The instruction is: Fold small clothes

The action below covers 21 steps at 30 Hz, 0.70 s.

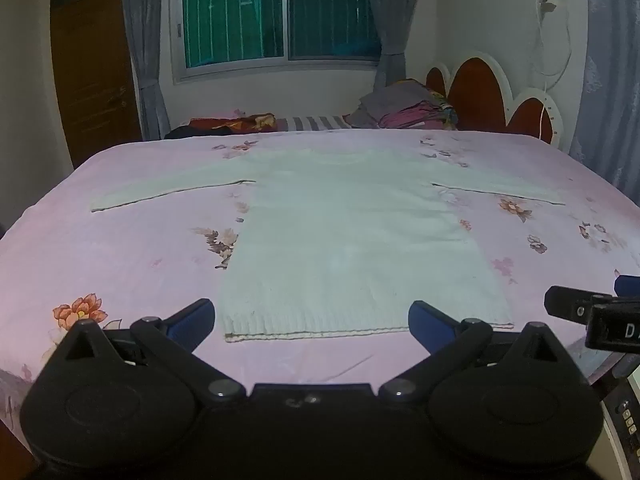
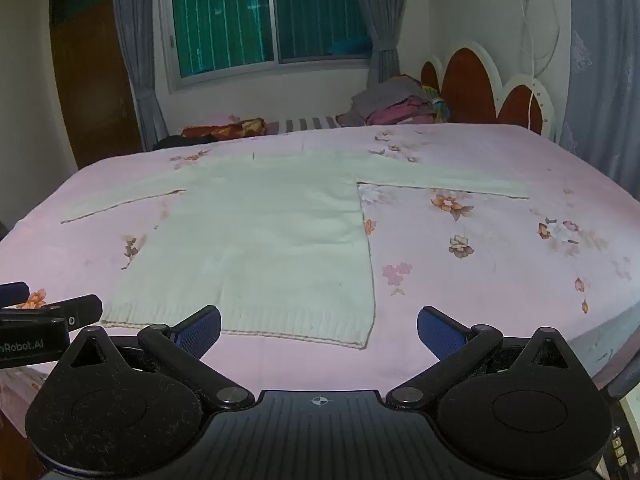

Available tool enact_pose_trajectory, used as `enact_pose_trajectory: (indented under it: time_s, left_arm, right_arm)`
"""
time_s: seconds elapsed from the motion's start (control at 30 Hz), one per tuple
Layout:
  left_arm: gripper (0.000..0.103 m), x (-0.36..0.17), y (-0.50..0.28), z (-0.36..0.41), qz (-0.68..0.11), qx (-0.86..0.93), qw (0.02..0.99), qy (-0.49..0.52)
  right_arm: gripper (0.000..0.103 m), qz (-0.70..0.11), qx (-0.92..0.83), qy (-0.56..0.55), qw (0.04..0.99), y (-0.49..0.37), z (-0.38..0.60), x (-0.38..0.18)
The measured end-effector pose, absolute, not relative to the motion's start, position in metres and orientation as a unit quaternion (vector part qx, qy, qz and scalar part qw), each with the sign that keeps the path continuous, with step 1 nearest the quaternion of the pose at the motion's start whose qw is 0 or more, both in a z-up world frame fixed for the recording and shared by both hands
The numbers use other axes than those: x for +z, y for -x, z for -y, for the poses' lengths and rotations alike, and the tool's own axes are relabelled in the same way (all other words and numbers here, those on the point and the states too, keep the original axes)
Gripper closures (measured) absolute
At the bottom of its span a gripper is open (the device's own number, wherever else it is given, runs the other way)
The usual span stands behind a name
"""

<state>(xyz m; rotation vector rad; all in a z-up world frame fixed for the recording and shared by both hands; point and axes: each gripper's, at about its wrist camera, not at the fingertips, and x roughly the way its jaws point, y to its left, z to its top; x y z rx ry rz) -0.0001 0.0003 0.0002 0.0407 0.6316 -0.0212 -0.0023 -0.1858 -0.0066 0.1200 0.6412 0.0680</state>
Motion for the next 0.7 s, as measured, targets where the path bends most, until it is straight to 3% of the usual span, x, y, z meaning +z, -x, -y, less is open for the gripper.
enact_pose_trajectory:
  time_s: [0.7]
  left_arm:
    - [0.0,0.001,0.002,-0.004,-0.308,-0.007,0.951,-0.021]
  right_arm:
    - [0.0,-0.311,0.037,-0.06,0.948,0.0,0.185,-0.006]
